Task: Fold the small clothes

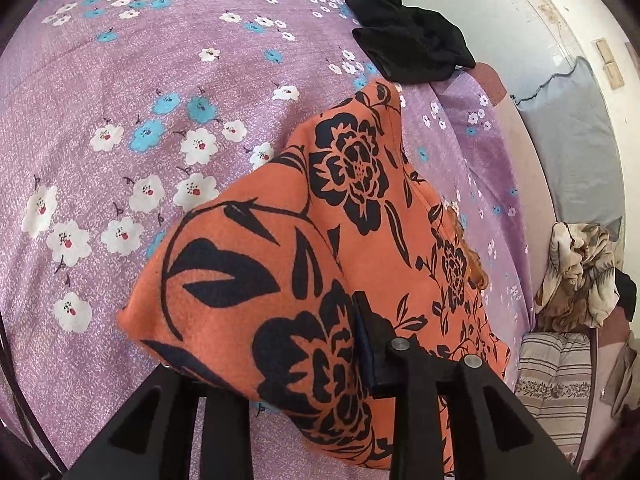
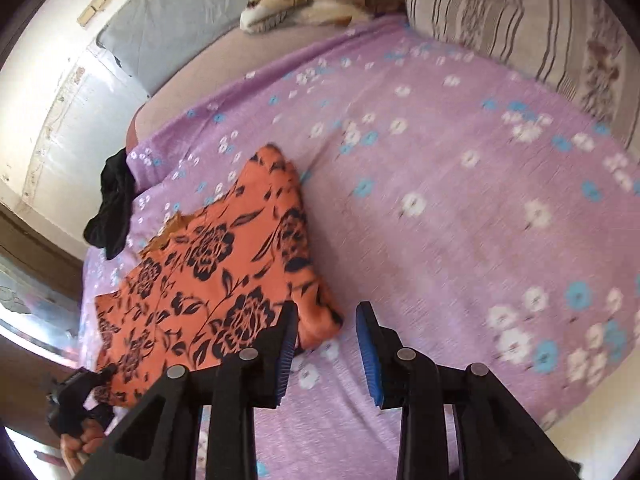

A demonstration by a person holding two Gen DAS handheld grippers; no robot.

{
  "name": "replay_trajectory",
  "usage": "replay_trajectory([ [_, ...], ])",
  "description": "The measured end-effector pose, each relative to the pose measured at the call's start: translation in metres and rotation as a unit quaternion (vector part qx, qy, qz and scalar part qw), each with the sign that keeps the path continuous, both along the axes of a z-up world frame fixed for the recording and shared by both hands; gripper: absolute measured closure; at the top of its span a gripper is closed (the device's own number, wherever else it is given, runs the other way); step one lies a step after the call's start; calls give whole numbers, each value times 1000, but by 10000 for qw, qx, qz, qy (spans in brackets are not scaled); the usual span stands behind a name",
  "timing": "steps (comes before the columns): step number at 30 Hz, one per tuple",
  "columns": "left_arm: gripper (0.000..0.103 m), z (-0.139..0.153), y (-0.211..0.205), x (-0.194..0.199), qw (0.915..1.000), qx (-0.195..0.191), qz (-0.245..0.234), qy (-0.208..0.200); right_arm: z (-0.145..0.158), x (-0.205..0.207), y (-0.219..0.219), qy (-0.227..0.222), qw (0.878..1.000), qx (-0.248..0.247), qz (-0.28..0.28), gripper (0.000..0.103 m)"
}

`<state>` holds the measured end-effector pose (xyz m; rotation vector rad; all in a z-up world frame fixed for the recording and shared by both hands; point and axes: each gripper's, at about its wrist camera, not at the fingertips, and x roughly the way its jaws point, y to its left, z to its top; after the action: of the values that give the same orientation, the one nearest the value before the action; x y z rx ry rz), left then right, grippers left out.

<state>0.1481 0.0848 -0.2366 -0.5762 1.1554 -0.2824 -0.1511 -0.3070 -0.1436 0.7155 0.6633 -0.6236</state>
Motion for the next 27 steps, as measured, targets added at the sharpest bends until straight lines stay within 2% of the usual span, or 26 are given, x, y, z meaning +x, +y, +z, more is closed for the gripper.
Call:
replay_trajectory([
  [3, 72, 2, -4, 0, 9998, 65, 88, -142, 19, 18, 12, -242, 9979, -380, 464, 69],
  [6, 72, -3, -2, 0, 9997, 116, 172, -115, 8, 52, 24, -244, 9945, -260, 984, 69],
  [8, 72, -8, -2, 1, 9997, 85, 225, -45, -20, 71, 25, 129, 9947, 51, 1019, 69],
  [10, 71, -9, -1, 2, 9997, 46, 231, -31, -60, 86, 18, 801, 9903, 571, 983, 70],
  [11, 70, -9, -2, 3, 9998, 63, 211, -23, -69, 87, 18, 840, 9889, 675, 1026, 70],
  [14, 70, -8, -1, 8, 9997, 51, 257, 13, -53, 94, 27, 985, 9875, 334, 1185, 69],
  [17, 70, -6, 2, 15, 9993, 22, 370, -4, -41, 110, 32, 1043, 9852, 302, 1329, 69],
  [19, 71, -1, 0, 18, 9993, 87, 359, -92, -30, 126, 37, 911, 9833, 352, 1538, 69],
  [21, 76, 8, -8, 18, 9988, 320, 196, -322, -18, 146, 46, 743, 9798, 440, 1805, 69],
  [24, 81, 26, -25, 12, 9929, 730, -121, -932, -5, 178, 62, 584, 9714, 486, 2251, 66],
  [26, 82, 43, -41, 1, 9812, 1103, -425, -1528, 1, 194, 73, 438, 9664, 517, 2479, 56],
  [27, 82, 52, -52, -7, 9708, 1340, -635, -1884, 3, 199, 75, 287, 9640, 562, 2582, 45],
])
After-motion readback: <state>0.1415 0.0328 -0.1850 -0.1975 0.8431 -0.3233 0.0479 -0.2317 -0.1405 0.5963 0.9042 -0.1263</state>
